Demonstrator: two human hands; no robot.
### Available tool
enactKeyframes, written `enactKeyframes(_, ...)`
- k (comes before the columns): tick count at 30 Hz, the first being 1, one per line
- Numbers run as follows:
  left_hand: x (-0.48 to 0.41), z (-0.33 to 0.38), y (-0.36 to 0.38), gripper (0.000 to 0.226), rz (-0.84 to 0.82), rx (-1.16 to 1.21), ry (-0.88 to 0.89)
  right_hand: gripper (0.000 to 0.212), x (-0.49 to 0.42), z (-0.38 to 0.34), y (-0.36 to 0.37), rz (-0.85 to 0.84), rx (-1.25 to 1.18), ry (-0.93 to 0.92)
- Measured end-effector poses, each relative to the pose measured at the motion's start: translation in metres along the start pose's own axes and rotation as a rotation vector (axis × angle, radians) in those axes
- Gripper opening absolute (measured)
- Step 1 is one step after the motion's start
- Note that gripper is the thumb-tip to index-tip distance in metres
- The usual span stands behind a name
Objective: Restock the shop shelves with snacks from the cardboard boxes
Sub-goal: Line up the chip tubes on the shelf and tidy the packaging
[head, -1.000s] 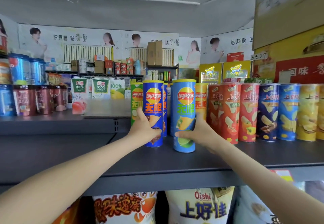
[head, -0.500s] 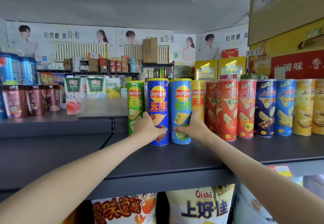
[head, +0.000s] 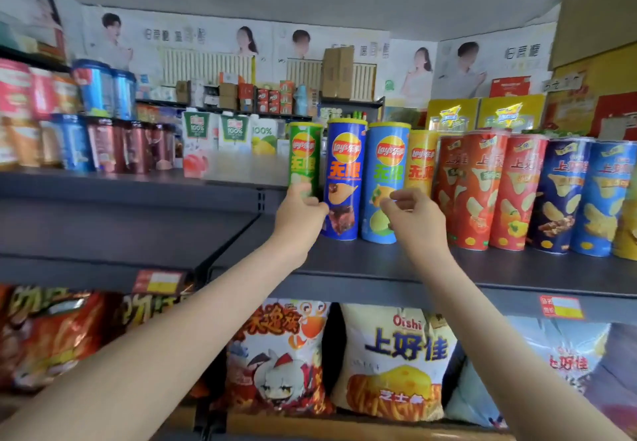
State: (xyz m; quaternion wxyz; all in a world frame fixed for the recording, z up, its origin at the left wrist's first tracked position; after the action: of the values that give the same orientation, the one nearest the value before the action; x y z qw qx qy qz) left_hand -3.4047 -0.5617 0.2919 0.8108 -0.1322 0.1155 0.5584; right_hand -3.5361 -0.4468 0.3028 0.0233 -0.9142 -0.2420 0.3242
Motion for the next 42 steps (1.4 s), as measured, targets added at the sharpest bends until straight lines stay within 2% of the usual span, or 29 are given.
enactKeyframes(3,0.076,-0.010,-0.033,0.029,0.094,0.239,0.000,0.005,0.062,-0.020,0.020,-0.089,-0.223,-0.137)
enactKeyframes(5,0.128,-0.031,-0.057,0.022,0.148,0.263,-0.005,0.005,0.114,-0.025,0.041,-0.238,-0.345,-0.148)
enactKeyframes(7,0.179,-0.067,-0.085,0.018,0.229,0.235,-0.097,0.013,0.170,-0.016,0.071,-0.429,-0.382,-0.087)
enactKeyframes(9,0.225,-0.117,-0.115,0.014,0.307,0.226,-0.265,0.017,0.230,0.000,0.105,-0.628,-0.355,0.004)
enactKeyframes(12,0.303,-0.200,-0.165,0.012,0.399,0.129,-0.538,0.008,0.332,0.035,0.160,-0.934,-0.257,0.209)
enactKeyframes(13,0.331,-0.224,-0.182,0.016,0.436,0.145,-0.594,0.007,0.365,0.046,0.176,-1.008,-0.221,0.265)
enactKeyframes(15,0.380,-0.263,-0.222,0.026,0.550,-0.023,-0.661,0.011,0.426,0.060,0.202,-1.127,-0.183,0.331)
enactKeyframes(20,0.476,-0.306,-0.307,0.009,0.737,-0.146,-0.929,0.011,0.549,0.054,0.253,-1.437,-0.094,0.329)
enactKeyframes(23,0.525,-0.330,-0.372,0.015,0.868,-0.112,-1.044,0.007,0.606,0.032,0.291,-1.586,-0.051,0.334)
enactKeyframes(31,0.600,-0.355,-0.550,0.009,1.013,-0.103,-1.150,0.015,0.733,-0.060,0.406,-1.721,0.019,0.358)
enactKeyframes(34,0.606,-0.354,-0.611,0.013,1.064,-0.114,-1.147,0.016,0.762,-0.090,0.445,-1.712,-0.007,0.396)
enactKeyframes(37,0.602,-0.357,-0.661,0.010,1.048,-0.117,-1.138,0.017,0.781,-0.110,0.488,-1.713,-0.020,0.420)
enactKeyframes(42,0.586,-0.387,-0.740,0.009,1.077,-0.077,-1.160,0.022,0.803,-0.125,0.569,-1.711,0.000,0.436)
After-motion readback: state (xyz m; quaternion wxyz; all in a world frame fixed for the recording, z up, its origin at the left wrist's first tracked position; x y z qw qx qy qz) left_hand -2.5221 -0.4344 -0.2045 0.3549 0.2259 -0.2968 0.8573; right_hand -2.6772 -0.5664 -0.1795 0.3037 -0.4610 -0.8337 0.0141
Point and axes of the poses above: each hand's wrist, its own x-axis away from the middle knuckle, its own y-axis out of the palm, z = x × y, the point moved 4 cm from there along -x, towards the middle knuckle, and after that the axes turned 2 degrees about -y, right-handed, at the moved point
